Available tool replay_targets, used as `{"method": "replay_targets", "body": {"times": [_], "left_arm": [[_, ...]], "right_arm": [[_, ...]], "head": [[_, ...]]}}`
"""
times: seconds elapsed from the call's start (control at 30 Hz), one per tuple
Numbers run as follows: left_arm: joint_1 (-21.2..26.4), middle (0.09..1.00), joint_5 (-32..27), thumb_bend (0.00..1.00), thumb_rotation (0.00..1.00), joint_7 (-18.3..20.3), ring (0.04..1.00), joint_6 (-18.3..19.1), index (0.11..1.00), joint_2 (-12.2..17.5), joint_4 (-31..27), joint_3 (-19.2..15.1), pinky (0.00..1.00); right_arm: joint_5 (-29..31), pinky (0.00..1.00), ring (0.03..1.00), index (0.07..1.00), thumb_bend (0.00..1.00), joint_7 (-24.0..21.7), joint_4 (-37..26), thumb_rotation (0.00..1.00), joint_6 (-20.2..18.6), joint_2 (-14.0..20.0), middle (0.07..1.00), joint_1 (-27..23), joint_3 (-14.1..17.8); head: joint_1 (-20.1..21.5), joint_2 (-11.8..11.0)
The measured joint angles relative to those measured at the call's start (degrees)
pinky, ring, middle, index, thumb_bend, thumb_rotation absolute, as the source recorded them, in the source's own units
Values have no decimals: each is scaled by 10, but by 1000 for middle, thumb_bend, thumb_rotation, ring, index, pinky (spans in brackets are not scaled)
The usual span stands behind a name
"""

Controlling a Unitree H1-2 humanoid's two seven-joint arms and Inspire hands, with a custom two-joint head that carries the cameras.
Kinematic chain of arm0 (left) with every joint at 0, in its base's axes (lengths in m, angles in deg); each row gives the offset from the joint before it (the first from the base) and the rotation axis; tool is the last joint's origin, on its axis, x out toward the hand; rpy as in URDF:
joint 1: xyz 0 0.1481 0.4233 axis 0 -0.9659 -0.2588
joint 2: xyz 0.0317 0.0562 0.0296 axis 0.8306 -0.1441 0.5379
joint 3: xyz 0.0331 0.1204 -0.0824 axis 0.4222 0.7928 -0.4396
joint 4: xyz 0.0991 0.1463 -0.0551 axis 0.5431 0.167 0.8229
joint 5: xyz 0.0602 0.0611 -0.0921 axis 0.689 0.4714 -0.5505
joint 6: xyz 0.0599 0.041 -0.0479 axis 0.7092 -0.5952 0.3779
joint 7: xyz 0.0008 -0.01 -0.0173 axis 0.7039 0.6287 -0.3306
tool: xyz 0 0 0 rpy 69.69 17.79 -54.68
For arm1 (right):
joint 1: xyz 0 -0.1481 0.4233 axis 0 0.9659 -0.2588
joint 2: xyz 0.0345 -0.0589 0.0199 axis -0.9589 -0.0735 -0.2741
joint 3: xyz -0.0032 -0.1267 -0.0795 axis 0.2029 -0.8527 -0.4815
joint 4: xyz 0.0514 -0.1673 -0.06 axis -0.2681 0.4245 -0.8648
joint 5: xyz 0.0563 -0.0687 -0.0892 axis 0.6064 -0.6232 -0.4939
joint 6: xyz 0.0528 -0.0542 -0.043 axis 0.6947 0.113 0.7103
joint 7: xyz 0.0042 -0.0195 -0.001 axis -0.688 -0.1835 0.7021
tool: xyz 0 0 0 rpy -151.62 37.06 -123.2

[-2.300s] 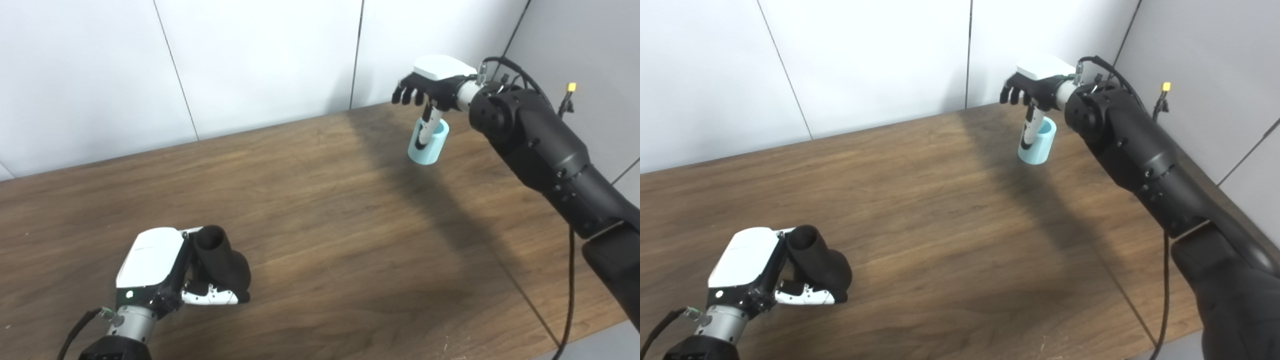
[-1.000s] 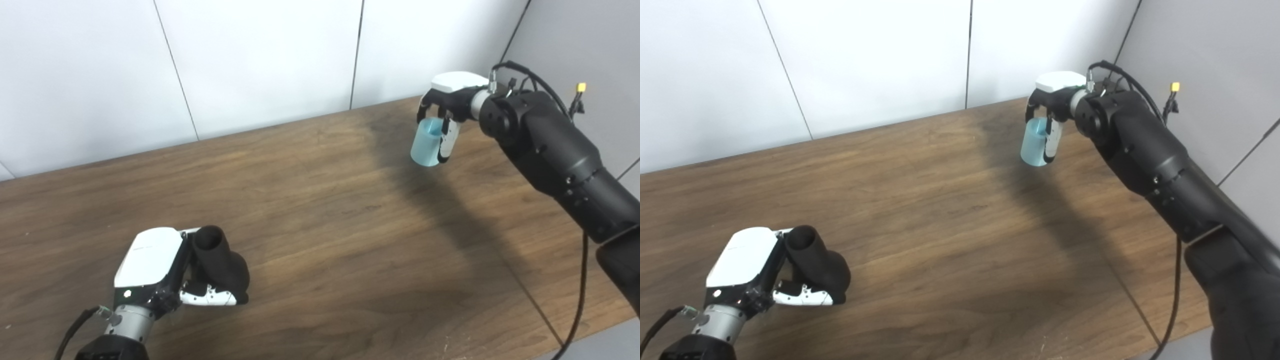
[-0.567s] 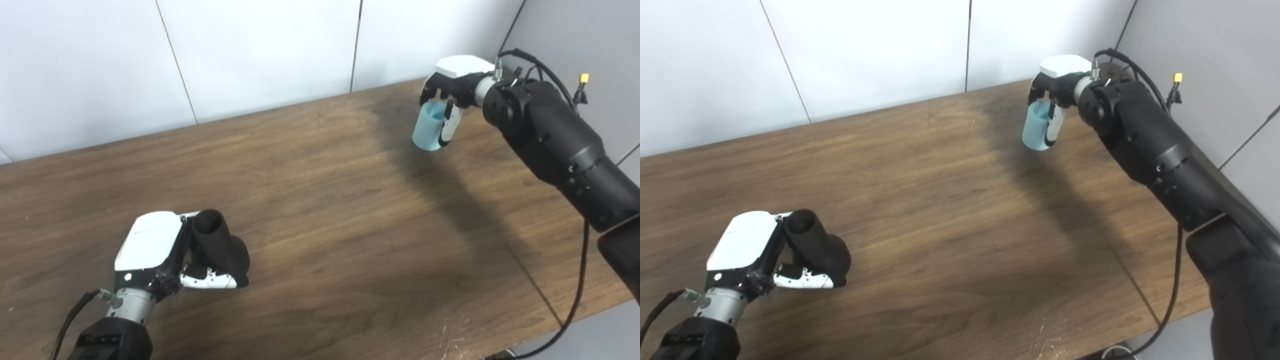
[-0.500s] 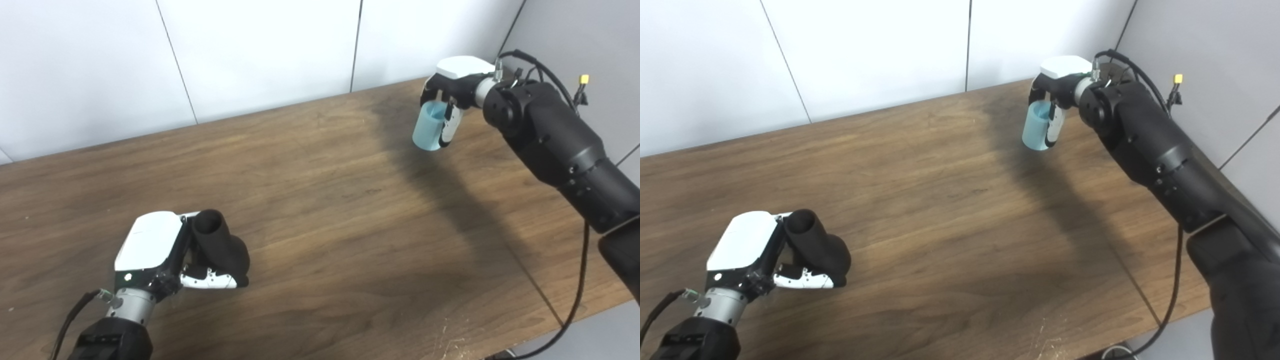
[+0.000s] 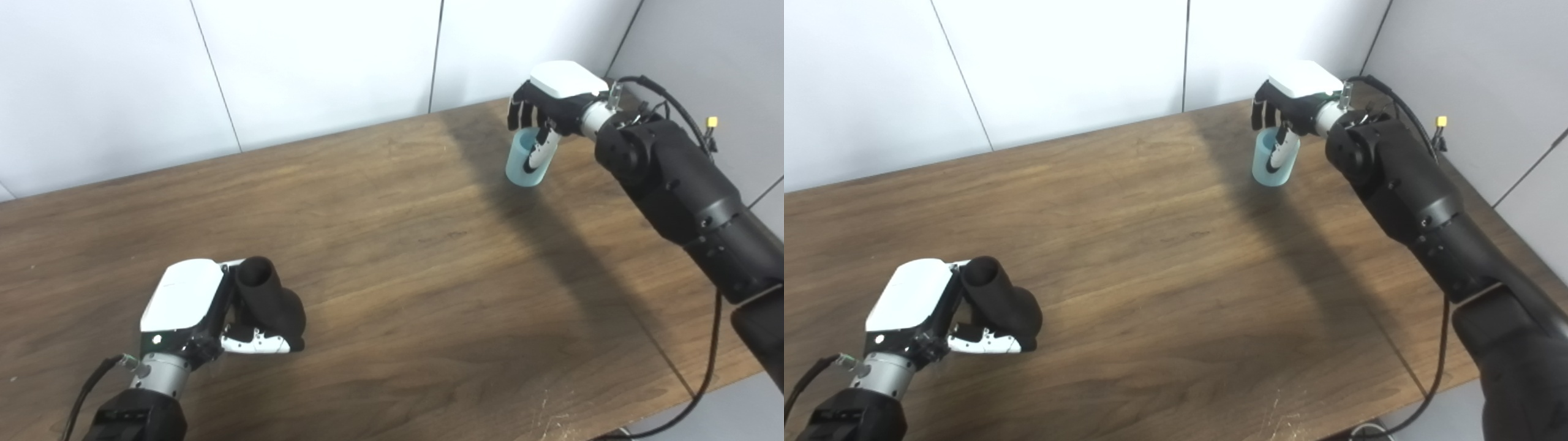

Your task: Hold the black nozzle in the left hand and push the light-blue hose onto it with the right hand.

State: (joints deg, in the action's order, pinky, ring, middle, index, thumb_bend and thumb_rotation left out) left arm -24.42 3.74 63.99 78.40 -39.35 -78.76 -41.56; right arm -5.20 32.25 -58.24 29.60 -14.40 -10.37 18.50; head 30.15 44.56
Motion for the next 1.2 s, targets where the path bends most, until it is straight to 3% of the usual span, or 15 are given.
{"method": "replay_targets", "body": {"times": [0.03, 0.1, 0.27, 0.5, 0.73, 0.87, 1.2], "left_arm": [[0, 477, 0, 504, 0, 0, 504, 0, 482, 0, 0, 0, 418], [0, 474, 0, 504, 0, 0, 502, 0, 484, 0, 0, 0, 417], [0, 480, 1, 504, 0, 2, 507, 1, 480, 0, -1, 0, 428], [0, 477, 1, 504, 0, 2, 505, 1, 482, 0, -1, 0, 425], [0, 481, 1, 504, 0, 2, 503, 2, 480, -1, -1, 0, 419], [0, 484, 1, 504, 0, 2, 504, 2, 478, -1, -1, 0, 417], [0, 481, 4, 504, 0, 3, 501, 3, 480, -3, -3, 1, 410]], "right_arm": [[-5, 545, 441, 499, 522, 2, 1, 0, 2, 0, 466, 0, -2], [-8, 460, 410, 504, 521, 13, 7, 0, 13, 2, 474, -1, -5], [-10, 408, 382, 509, 519, 23, 13, 0, 25, 2, 481, -1, -5], [-4, 537, 435, 501, 522, 24, 16, 0, 32, 2, 465, -1, -2], [15, 353, 390, 500, 504, 20, 7, 0, 35, 1, 493, 4, 10], [22, 431, 415, 471, 502, 21, -27, 0, 37, 1, 521, 7, 19], [42, 334, 399, 498, 498, 19, -63, 0, 45, 1, 508, -9, 41]], "head": [[0, 0], [0, 0], [0, 1], [-1, 1], [-4, 0], [-4, -1], [-6, 0]]}}
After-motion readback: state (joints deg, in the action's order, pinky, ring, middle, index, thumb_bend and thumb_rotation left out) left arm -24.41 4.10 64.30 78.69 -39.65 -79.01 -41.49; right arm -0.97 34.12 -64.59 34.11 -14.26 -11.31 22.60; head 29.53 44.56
